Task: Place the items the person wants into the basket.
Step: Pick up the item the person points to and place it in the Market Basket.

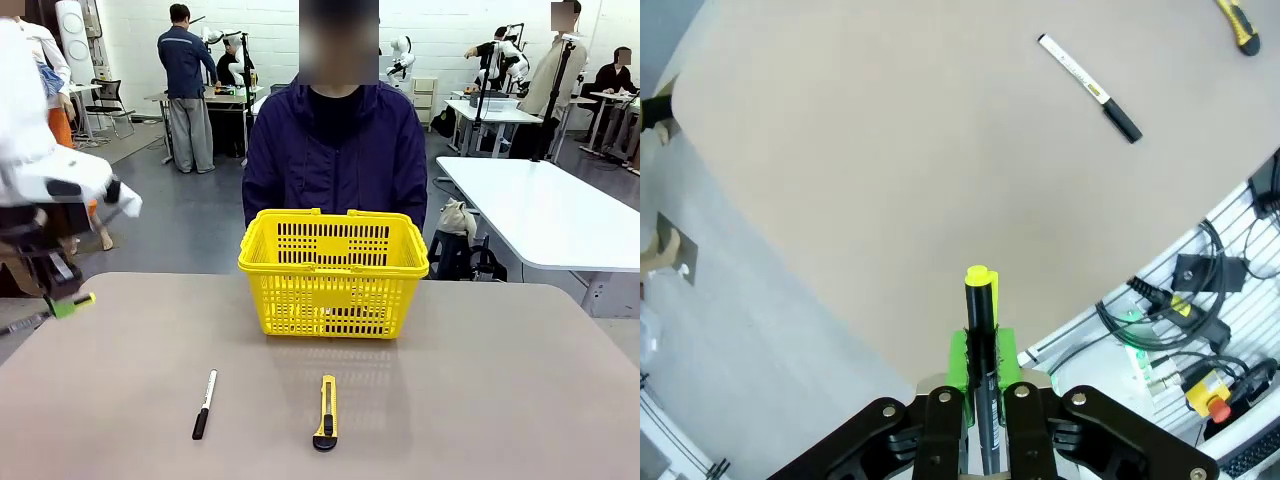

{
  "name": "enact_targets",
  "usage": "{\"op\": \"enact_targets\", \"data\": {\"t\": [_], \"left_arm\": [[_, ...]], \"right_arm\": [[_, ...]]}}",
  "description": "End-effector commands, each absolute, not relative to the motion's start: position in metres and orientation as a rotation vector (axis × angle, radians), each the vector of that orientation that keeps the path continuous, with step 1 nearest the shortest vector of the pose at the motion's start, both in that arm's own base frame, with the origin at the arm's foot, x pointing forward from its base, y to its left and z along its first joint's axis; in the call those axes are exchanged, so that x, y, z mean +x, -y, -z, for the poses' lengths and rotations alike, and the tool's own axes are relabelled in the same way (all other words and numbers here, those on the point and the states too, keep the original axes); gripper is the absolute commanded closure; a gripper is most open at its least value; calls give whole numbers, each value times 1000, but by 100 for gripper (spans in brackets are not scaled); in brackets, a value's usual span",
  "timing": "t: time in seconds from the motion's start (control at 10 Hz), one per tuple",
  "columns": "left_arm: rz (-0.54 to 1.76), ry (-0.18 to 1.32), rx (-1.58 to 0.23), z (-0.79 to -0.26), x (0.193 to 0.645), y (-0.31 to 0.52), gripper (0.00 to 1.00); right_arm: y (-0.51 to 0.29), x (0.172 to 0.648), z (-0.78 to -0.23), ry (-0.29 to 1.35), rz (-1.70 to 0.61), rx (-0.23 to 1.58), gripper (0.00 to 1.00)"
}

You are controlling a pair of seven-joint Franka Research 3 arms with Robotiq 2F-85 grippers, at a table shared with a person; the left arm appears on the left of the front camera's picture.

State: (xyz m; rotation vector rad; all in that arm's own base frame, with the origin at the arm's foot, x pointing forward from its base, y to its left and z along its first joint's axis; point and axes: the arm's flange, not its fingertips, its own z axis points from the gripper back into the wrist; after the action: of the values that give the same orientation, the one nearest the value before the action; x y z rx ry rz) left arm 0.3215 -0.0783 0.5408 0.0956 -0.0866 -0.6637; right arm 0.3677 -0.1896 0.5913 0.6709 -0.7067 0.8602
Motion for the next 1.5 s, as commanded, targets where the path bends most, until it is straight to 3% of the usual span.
{"op": "enact_targets", "data": {"t": [0.0,0.4,1.2,1.3,1.4], "left_arm": [[714,114,22,-566,324,74,94],[696,98,-86,-641,323,67,94],[706,116,-44,-633,315,66,94],[704,102,-62,-637,317,69,88],[781,175,-87,-647,344,95,88]], "right_arm": [[191,370,-593,704,-870,672,0],[191,370,-593,704,-870,672,0],[191,370,-593,704,-870,672,0],[191,370,-593,704,-870,672,0],[191,370,-593,704,-870,672,0]]}}
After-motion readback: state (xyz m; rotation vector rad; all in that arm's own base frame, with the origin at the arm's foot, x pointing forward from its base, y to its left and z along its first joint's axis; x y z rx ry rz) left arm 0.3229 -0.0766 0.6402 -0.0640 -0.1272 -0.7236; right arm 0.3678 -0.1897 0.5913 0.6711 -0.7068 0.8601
